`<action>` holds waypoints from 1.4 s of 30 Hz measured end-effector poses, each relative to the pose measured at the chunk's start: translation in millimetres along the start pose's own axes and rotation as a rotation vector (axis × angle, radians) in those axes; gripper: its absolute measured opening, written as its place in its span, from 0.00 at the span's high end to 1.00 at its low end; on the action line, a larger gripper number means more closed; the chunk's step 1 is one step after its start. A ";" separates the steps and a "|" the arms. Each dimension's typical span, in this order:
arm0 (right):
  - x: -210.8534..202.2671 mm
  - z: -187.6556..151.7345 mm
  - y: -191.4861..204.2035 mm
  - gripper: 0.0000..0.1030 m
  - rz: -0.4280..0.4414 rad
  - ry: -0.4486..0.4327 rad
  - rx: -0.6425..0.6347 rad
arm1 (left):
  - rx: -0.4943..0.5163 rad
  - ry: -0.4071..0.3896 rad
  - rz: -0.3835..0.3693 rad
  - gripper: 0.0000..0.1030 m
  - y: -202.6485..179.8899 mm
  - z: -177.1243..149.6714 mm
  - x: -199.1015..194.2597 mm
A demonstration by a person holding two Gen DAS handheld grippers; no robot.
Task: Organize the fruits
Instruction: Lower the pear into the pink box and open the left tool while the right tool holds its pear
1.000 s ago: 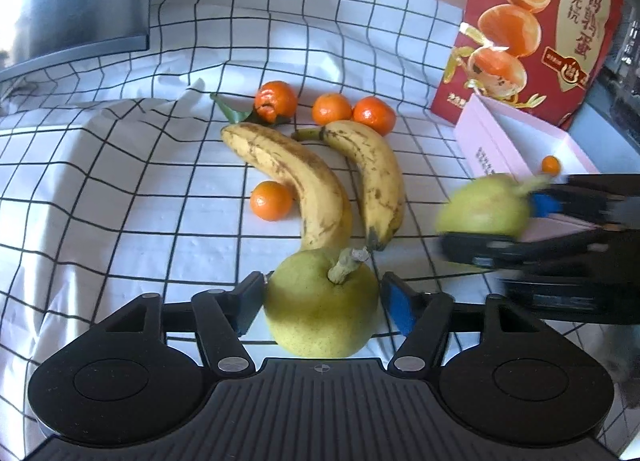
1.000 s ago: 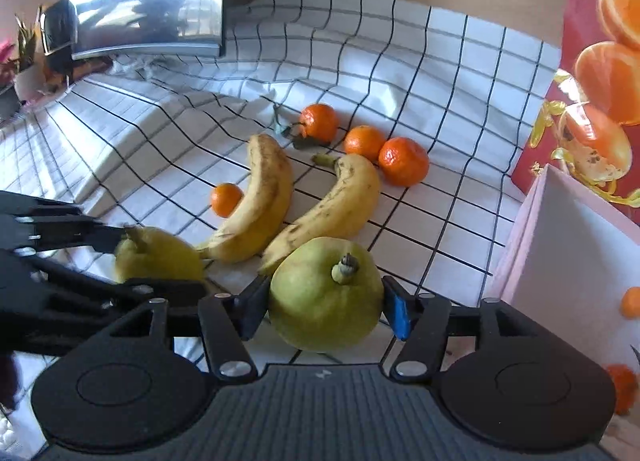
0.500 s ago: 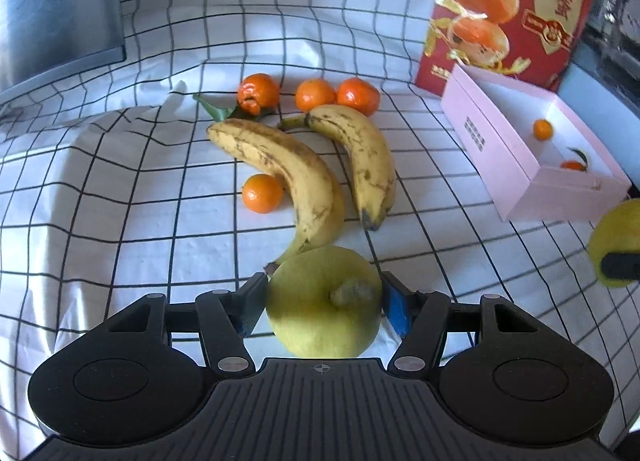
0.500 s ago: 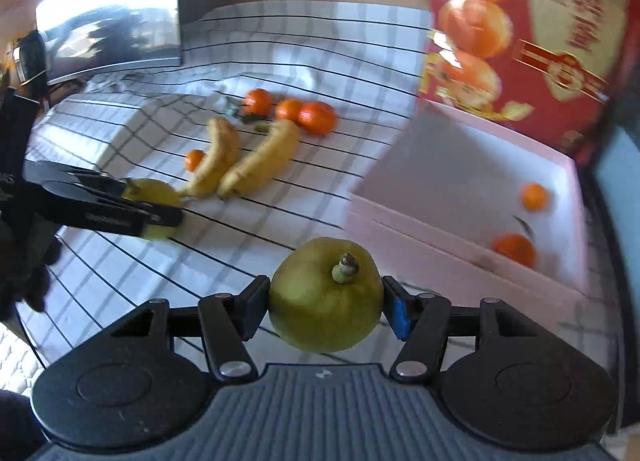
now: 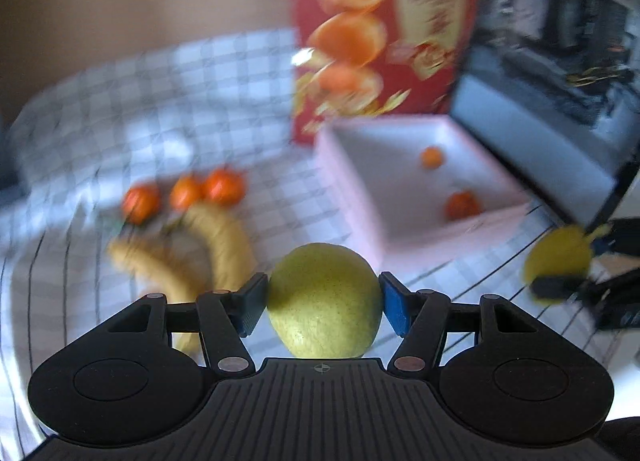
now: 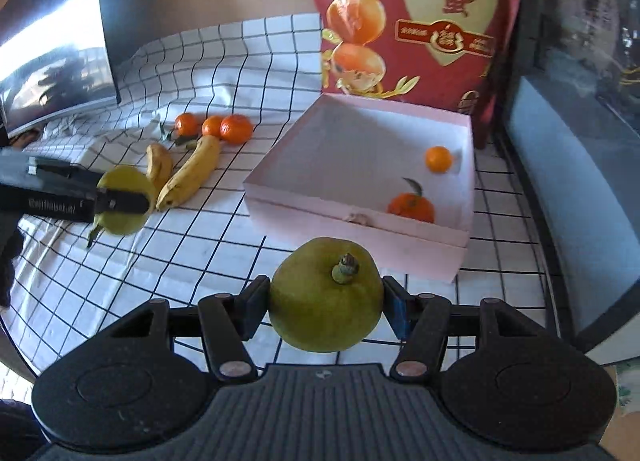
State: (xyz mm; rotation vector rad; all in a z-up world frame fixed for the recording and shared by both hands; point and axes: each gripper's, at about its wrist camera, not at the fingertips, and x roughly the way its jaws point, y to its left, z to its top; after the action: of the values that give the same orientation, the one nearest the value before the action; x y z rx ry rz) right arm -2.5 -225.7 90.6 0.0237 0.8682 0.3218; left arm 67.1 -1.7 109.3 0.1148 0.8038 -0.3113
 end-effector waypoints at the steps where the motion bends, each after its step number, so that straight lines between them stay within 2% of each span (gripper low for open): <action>1: -2.1 -0.4 -1.8 0.42 -0.001 -0.006 0.006 | 0.032 -0.006 -0.014 0.36 -8.0 11.7 0.5; 5: -9.4 -3.4 -13.5 0.42 0.001 -0.032 0.042 | 0.138 0.022 -0.087 0.36 -31.4 57.4 13.7; 8: -13.9 -9.7 -24.6 0.42 0.006 -0.047 0.075 | 0.193 0.087 -0.132 0.36 -41.2 92.3 35.5; 11: -16.5 -19.4 -33.1 0.42 0.000 -0.058 0.093 | 0.256 0.178 -0.130 0.36 -51.7 118.1 67.4; 17: -16.2 -37.3 -48.6 0.42 0.005 -0.060 0.149 | 0.327 0.349 -0.139 0.36 -80.1 108.8 129.3; 20: -16.7 -42.8 -56.1 0.42 -0.002 -0.062 0.165 | 0.391 0.389 -0.140 0.36 -93.1 101.3 146.0; 28: -9.3 -46.2 -70.9 0.42 -0.007 -0.040 0.194 | 0.382 0.591 -0.142 0.36 -96.5 94.3 200.8; 30: -8.2 -44.9 -71.0 0.42 -0.004 -0.035 0.191 | 0.360 0.611 -0.155 0.36 -91.4 94.8 203.8; 33: -6.0 -42.3 -71.6 0.42 -0.007 -0.027 0.189 | 0.385 0.631 -0.117 0.36 -86.6 92.9 205.8; 42: -2.3 -33.0 -69.6 0.42 -0.022 -0.025 0.164 | 0.395 0.539 -0.125 0.35 -75.0 84.3 183.9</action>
State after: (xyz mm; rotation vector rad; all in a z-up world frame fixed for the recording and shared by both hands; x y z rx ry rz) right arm -10.1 -296.2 60.5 0.1700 0.8681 0.2288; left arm 221.3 -133.5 35.8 0.5368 1.2789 -0.5688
